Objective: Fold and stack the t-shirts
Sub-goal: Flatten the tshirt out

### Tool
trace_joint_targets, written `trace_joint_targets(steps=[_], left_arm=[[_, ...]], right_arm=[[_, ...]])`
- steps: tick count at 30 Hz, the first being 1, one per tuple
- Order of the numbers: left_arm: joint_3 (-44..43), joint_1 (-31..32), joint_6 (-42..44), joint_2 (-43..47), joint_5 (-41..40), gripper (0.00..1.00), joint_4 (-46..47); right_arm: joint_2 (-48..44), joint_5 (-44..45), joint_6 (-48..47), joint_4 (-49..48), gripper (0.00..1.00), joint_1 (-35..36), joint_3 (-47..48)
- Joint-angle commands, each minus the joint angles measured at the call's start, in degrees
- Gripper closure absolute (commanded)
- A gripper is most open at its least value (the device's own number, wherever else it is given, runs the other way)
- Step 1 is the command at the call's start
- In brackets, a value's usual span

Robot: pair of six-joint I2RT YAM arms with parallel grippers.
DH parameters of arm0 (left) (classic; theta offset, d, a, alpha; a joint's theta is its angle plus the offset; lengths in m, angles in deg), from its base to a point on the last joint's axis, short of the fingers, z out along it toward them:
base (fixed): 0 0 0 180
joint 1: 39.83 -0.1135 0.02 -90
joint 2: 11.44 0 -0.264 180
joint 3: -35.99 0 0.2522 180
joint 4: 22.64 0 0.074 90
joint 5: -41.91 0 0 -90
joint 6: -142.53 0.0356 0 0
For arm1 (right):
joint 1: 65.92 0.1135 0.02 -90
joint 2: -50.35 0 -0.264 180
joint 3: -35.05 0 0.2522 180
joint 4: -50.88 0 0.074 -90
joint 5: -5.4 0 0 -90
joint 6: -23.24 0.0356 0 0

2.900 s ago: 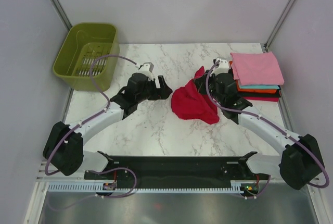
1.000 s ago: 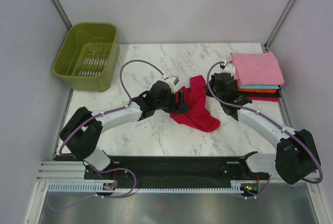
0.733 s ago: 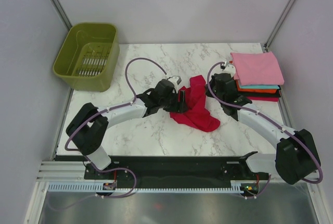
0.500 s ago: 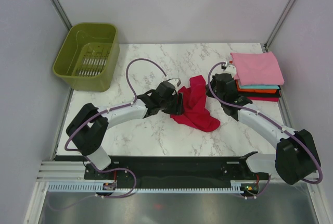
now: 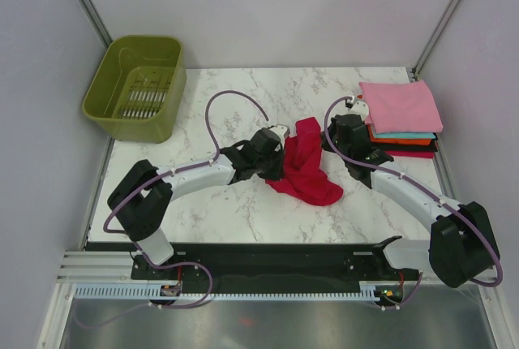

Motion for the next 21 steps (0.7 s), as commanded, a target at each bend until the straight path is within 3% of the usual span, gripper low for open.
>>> trace_joint_targets(steps=[1, 6, 9, 10, 14, 18, 21], left_arm=[[-1.74, 0.38, 2.13, 1.81, -1.19, 0.98, -0.95], [-1.74, -0.06, 2.22, 4.53, -4.17, 0.98, -2.53], [1.32, -3.04, 1.78, 10.14, -8.21, 0.98, -3.15], [2.55, -6.88, 0.39, 11.99, -8.22, 0.98, -3.06], [13.00, -18.85, -4.36, 25.77, -5.66, 0.98, 3.17], [19.86, -19.40, -5.34, 42.36, -14.80, 0.98, 6.25], [21.11, -19.22, -5.33, 48.63, -17.35, 0.98, 8.45]], right_arm=[[-1.62, 0.96, 0.48, -1.81, 1.00, -0.38, -0.19], [-2.68, 1.84, 1.09, -1.64, 1.00, -0.82, -0.71], [-3.29, 3.51, 3.19, -1.11, 1.00, -1.78, -1.33], [-3.47, 4.21, 4.25, -0.59, 1.00, -2.14, -1.42], [-7.14, 4.92, 6.72, -0.67, 1.00, -3.37, -4.40], [-12.51, 4.48, 4.53, -5.31, 1.00, -1.27, -7.57], [-15.42, 8.15, 0.58, -6.29, 1.00, 3.47, -7.22]])
